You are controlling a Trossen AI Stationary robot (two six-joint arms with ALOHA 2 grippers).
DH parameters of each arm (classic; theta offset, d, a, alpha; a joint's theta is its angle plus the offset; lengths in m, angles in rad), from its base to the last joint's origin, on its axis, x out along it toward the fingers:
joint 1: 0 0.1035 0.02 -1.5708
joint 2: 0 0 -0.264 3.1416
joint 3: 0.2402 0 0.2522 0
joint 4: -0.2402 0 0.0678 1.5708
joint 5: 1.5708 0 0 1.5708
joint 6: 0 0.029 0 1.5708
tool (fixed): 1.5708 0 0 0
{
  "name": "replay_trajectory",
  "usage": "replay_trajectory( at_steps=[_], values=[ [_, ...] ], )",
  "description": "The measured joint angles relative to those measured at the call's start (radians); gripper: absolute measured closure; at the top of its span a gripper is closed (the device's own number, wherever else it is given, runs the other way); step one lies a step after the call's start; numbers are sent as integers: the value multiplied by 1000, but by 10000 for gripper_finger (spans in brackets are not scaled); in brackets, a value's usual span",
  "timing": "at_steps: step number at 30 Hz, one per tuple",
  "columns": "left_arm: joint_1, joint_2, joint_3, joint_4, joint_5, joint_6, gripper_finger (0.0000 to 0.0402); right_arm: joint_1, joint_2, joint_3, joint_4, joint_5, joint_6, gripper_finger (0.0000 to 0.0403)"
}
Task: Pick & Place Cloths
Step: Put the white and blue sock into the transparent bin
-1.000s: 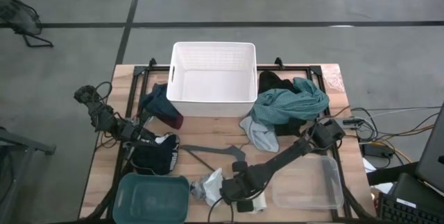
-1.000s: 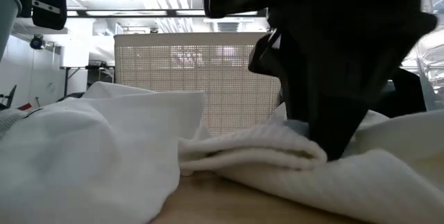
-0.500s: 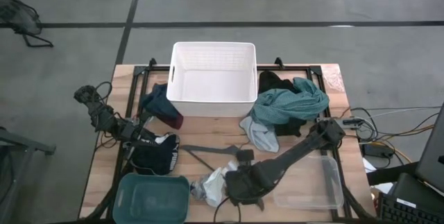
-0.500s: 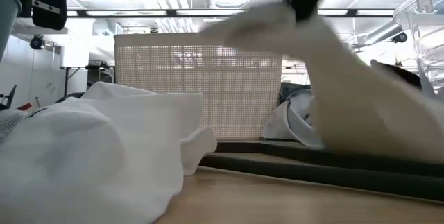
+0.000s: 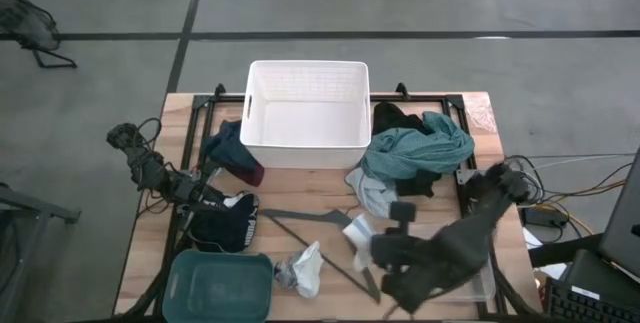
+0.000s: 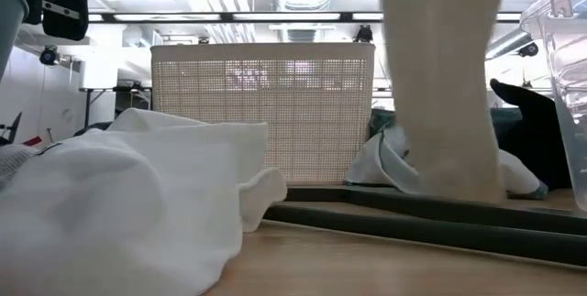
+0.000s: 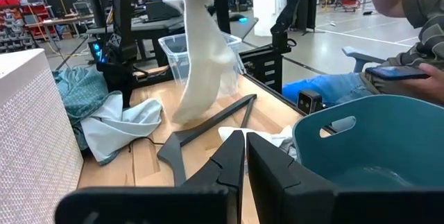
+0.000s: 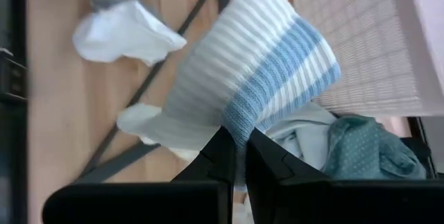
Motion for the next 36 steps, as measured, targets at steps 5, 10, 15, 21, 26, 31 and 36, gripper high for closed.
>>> replay_trajectory(
  at_steps=[5,10,15,21,26,31,36],
  values=[
    [0,0,0,-1,0,0,378,72,-114,-12,-3,43,71,390],
    [0,0,0,-2,0,0,378,131,-217,-15,-3,36,110,390],
    [0,0,0,-3,0,0,378,186,-313,-15,-3,11,196,390],
    [0,0,0,-3,0,0,378,254,-385,-34,-3,-95,333,391],
    [0,0,0,-3,0,0,378,284,-421,-118,-2,-208,536,392],
    [0,0,0,-5,0,0,378,284,-458,-276,-2,-438,786,392],
    [0,0,0,-5,0,0,378,286,-491,-462,-3,-566,879,392]
  ],
)
